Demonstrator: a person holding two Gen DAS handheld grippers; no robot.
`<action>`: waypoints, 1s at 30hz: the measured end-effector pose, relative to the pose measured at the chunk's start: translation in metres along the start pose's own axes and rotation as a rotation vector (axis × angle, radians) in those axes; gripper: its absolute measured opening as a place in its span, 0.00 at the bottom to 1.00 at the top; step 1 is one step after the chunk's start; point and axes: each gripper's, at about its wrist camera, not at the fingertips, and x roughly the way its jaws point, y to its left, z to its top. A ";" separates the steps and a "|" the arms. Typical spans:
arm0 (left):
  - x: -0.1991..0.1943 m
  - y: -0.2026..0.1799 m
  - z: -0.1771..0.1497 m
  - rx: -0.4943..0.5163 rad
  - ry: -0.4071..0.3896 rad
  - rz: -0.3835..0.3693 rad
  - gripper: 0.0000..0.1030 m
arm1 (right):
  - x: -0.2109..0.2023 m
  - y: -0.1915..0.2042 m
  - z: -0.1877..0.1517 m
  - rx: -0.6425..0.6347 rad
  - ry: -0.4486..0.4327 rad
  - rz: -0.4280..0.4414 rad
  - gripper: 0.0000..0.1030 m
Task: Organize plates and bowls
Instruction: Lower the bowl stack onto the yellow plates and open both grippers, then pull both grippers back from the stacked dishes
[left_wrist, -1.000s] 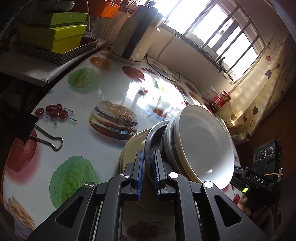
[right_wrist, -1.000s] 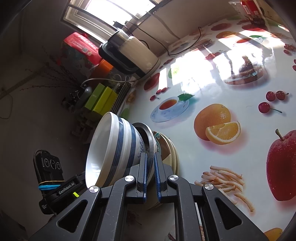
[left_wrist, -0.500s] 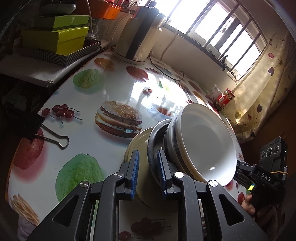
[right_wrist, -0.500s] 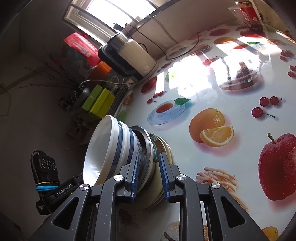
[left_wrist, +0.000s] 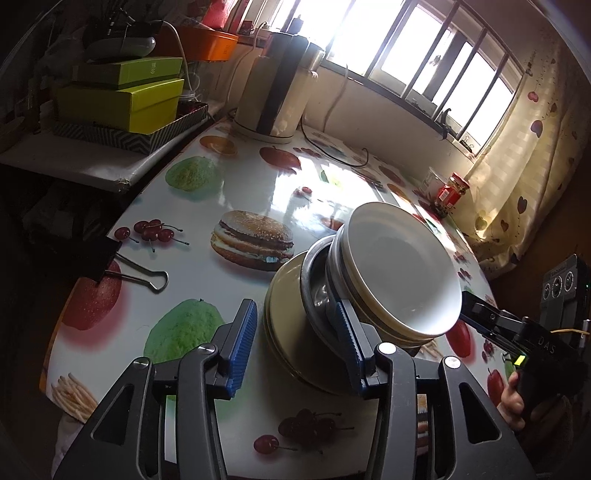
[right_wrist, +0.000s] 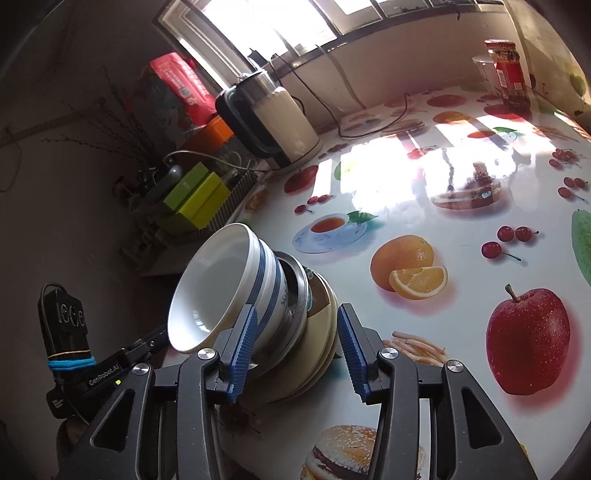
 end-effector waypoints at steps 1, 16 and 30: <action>-0.002 0.000 -0.001 -0.002 -0.002 -0.002 0.44 | -0.002 0.001 -0.001 -0.004 -0.003 -0.005 0.44; -0.016 -0.007 -0.029 0.069 -0.011 0.085 0.45 | -0.025 0.018 -0.021 -0.119 -0.032 -0.111 0.57; -0.008 -0.022 -0.066 0.149 0.039 0.129 0.51 | -0.019 0.030 -0.060 -0.230 0.012 -0.217 0.63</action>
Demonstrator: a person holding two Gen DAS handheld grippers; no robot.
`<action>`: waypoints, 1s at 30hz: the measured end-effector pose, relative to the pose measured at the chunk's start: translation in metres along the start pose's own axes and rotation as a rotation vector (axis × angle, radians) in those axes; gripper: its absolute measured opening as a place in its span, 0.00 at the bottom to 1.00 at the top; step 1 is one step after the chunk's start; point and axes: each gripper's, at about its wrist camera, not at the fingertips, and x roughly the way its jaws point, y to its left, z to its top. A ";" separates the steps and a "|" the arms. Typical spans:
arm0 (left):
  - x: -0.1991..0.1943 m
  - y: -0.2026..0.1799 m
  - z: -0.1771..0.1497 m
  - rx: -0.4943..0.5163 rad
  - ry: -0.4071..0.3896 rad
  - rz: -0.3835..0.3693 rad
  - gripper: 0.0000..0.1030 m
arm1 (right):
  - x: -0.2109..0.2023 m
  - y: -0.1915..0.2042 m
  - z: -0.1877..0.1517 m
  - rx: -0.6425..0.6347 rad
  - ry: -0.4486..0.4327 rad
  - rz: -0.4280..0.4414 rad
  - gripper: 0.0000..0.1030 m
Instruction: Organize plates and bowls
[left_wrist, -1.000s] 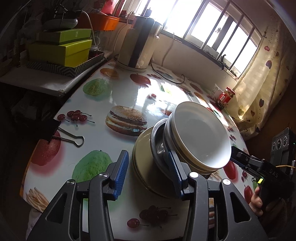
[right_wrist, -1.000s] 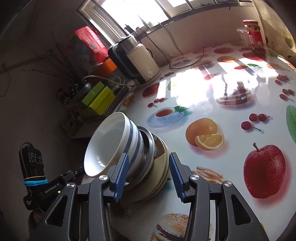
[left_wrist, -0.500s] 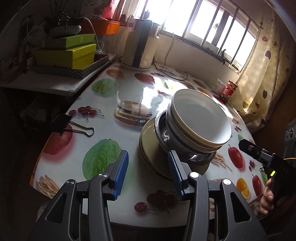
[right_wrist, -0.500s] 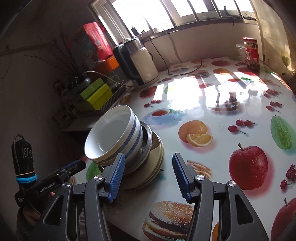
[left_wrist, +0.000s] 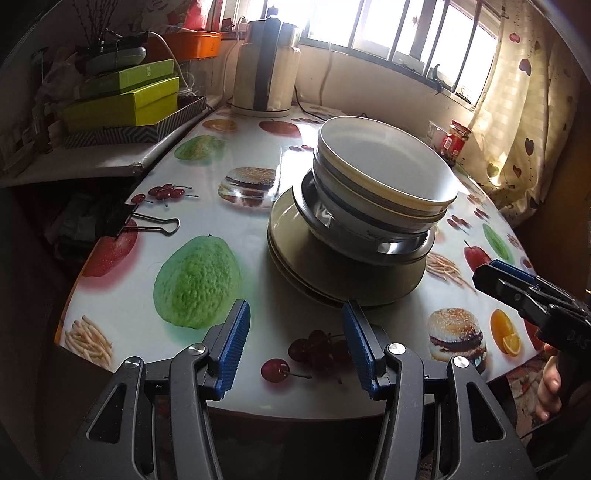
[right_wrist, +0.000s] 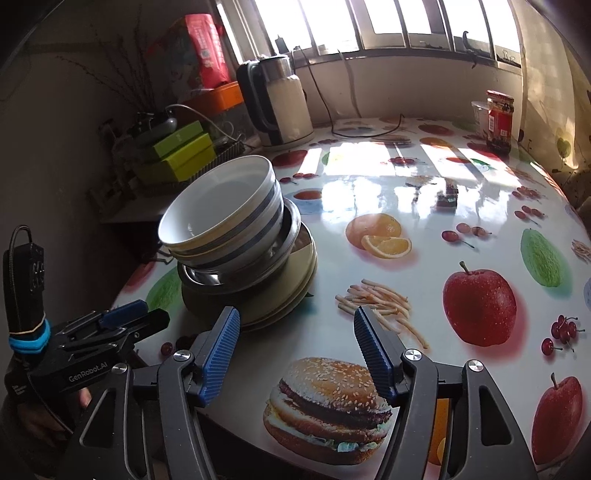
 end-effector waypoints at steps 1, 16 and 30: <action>0.001 0.000 0.000 0.003 0.002 0.000 0.51 | 0.001 0.001 -0.001 0.000 0.002 -0.003 0.63; 0.021 0.000 -0.015 0.015 0.045 0.069 0.51 | 0.027 0.013 -0.025 -0.052 0.065 -0.113 0.73; 0.032 -0.006 -0.015 0.053 0.041 0.088 0.56 | 0.046 0.008 -0.032 -0.047 0.117 -0.158 0.77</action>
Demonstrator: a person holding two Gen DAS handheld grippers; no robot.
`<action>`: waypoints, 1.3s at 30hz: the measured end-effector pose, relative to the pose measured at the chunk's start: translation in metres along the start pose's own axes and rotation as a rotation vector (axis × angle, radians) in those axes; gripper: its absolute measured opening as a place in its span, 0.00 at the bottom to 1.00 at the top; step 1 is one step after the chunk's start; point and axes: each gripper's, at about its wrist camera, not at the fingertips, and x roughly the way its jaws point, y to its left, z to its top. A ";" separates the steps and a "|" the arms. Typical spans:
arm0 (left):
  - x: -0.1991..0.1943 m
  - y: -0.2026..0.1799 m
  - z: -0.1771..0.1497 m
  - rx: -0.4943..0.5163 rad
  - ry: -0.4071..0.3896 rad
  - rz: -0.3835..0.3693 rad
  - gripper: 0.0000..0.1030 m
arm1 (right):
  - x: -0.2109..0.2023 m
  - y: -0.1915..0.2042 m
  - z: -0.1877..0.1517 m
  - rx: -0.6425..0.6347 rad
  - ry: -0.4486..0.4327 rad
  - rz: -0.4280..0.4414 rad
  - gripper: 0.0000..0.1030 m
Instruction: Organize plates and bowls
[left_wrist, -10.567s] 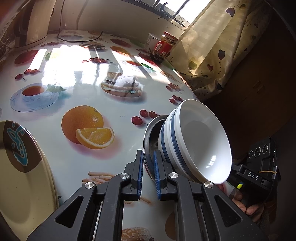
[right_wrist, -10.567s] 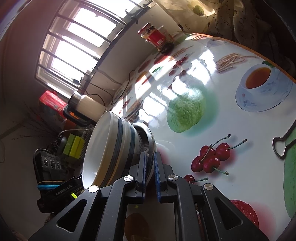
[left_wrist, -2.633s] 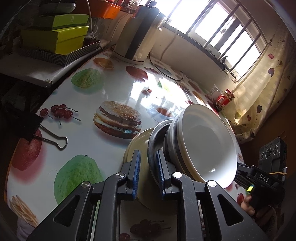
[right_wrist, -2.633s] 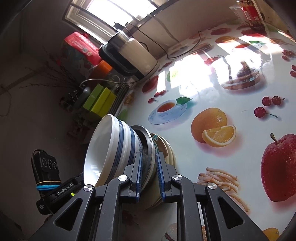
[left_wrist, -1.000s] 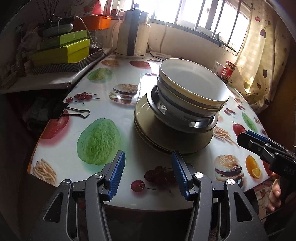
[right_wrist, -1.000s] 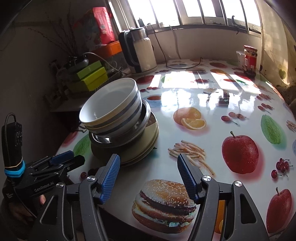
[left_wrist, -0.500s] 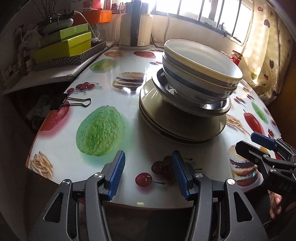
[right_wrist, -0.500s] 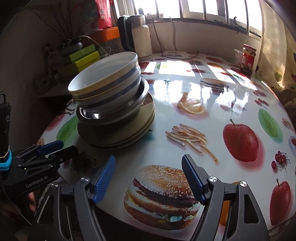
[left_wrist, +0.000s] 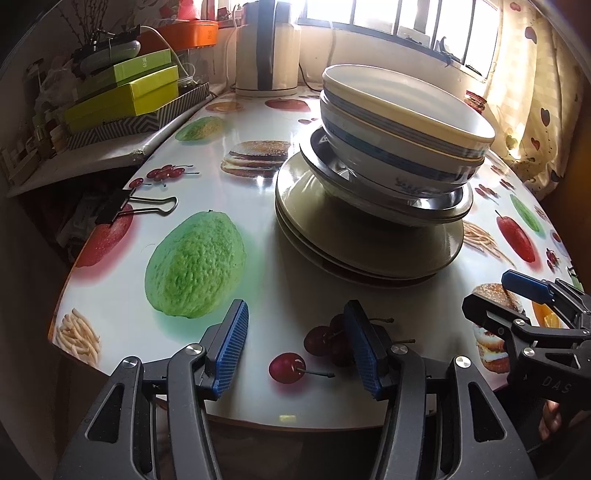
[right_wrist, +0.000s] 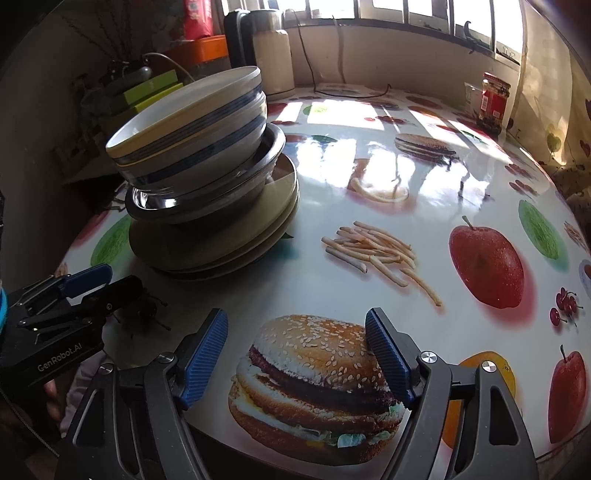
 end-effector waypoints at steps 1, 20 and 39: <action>0.000 0.000 0.000 0.001 0.000 -0.002 0.58 | 0.000 0.000 0.000 -0.002 -0.006 -0.003 0.78; 0.006 -0.008 0.001 0.006 -0.005 0.066 0.63 | 0.002 0.000 -0.003 0.000 -0.028 -0.068 0.86; 0.006 -0.007 0.000 -0.002 -0.010 0.074 0.66 | 0.003 -0.002 -0.004 -0.002 -0.022 -0.112 0.89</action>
